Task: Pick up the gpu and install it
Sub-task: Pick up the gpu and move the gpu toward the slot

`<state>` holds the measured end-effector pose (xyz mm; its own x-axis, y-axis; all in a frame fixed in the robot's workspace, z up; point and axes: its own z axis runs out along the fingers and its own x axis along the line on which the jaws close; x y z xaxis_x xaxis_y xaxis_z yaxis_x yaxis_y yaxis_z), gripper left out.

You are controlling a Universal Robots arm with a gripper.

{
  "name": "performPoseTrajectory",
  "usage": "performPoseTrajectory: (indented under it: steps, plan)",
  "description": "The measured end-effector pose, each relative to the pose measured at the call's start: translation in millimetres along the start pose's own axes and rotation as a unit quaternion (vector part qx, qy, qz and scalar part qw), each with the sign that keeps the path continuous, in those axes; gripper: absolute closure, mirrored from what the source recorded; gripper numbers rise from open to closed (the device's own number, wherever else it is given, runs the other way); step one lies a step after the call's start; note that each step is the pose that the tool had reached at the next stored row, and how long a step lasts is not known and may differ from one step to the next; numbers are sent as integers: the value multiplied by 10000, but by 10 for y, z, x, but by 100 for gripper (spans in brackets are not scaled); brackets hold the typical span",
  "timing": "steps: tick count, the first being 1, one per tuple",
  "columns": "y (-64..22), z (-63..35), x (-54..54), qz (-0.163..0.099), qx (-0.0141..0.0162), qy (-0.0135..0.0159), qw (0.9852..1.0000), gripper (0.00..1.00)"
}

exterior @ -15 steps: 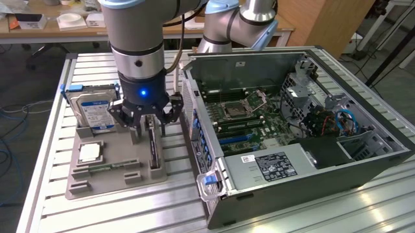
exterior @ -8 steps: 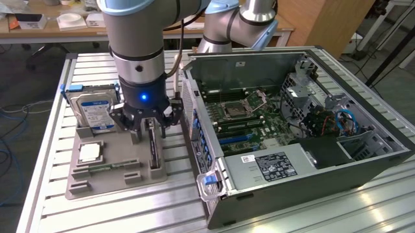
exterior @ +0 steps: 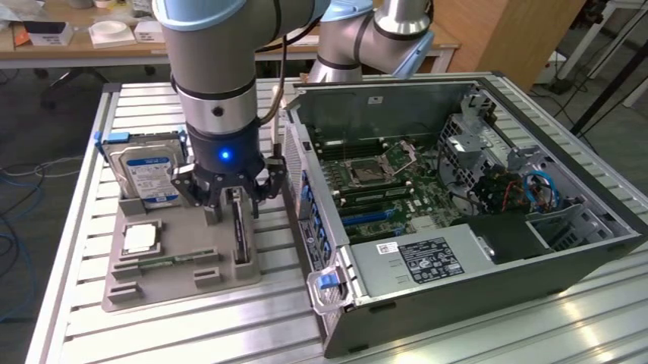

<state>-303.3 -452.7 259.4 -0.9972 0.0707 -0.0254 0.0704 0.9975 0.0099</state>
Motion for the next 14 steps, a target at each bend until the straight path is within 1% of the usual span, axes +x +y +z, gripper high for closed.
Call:
performPoseTrajectory:
  steps: [5,14]
  plan:
    - [0,4,0,0,-2,-1,10000,44]
    - [0,93,2,0,-1,-2,10000,44]
